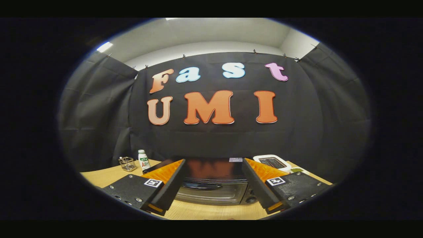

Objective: Open the toaster oven, put the food inside, and close the toaster oven door.

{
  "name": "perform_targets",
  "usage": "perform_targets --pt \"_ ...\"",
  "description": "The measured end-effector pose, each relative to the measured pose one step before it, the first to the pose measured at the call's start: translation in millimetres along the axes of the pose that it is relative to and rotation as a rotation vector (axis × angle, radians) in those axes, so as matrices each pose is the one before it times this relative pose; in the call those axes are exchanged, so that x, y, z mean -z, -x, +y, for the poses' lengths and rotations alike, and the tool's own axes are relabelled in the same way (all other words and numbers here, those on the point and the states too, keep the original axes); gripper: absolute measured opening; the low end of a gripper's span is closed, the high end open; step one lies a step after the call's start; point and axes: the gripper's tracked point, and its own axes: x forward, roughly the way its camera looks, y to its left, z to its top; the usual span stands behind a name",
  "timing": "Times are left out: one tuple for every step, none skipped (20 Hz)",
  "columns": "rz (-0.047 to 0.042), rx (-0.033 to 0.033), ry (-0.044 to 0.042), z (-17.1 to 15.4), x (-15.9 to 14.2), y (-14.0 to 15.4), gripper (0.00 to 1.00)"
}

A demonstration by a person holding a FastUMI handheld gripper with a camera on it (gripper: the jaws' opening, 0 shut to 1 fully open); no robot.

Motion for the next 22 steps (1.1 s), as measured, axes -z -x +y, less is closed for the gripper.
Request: perform_targets --pt "0.00948 -0.00188 -0.00044 3.38 5.06 -4.9 0.99" --pt "0.01262 -0.00704 -0.01036 3.7 6.63 -5.13 0.99" --pt "0.00644 -0.00401 -0.00643 3.85 5.49 -4.88 0.99" --pt "0.00187 -0.00098 0.00282 3.32 3.99 -7.77 0.99" --pt "0.00694 0.00451 0.01104 1.94 5.9 -9.3 0.99" --pt "0.01916 0.01483 0.01022 -1.35 9.53 -9.63 0.99" --pt "0.02287 0.00426 0.00534 0.47 10.41 -6.94 0.99" --pt "0.02276 -0.00297 -0.00307 2.25 10.62 -6.42 0.99" --pt "0.03078 -0.00132 -0.00517 1.52 9.94 -4.21 0.99" --pt "0.03668 0.00728 -0.01256 -1.47 11.49 -4.77 0.99" --pt "-0.03745 -0.00039 0.0089 1.45 -3.29 -1.86 0.99" --pt "-0.00954 0.01101 0.01888 -0.81 -1.67 1.87 0.99" --pt "0.00397 0.00048 0.01861 -0.74 1.44 2.92 0.97" --pt "-0.02117 0.00331 -0.00648 0.65 -1.04 1.31 0.99" --pt "0.00198 -0.00321 -0.02312 0.26 3.4 0.3 0.99" --pt "-0.02042 -0.00536 -0.00843 0.75 -1.08 2.06 0.98" --pt "-0.00957 -0.00477 0.00235 0.75 0.07 3.35 0.98" --pt "-0.00589 -0.00379 -0.00218 1.24 1.07 3.5 0.97" --pt "-0.00211 -0.00658 0.001 2.47 -0.17 3.24 0.95" --pt "0.00468 -0.00455 -0.00223 1.17 2.85 3.58 0.92" --pt "-0.00793 -0.00688 0.00086 0.2 -1.04 2.89 0.9" --pt "-0.00066 -0.01166 0.00475 2.71 0.02 5.19 0.89"
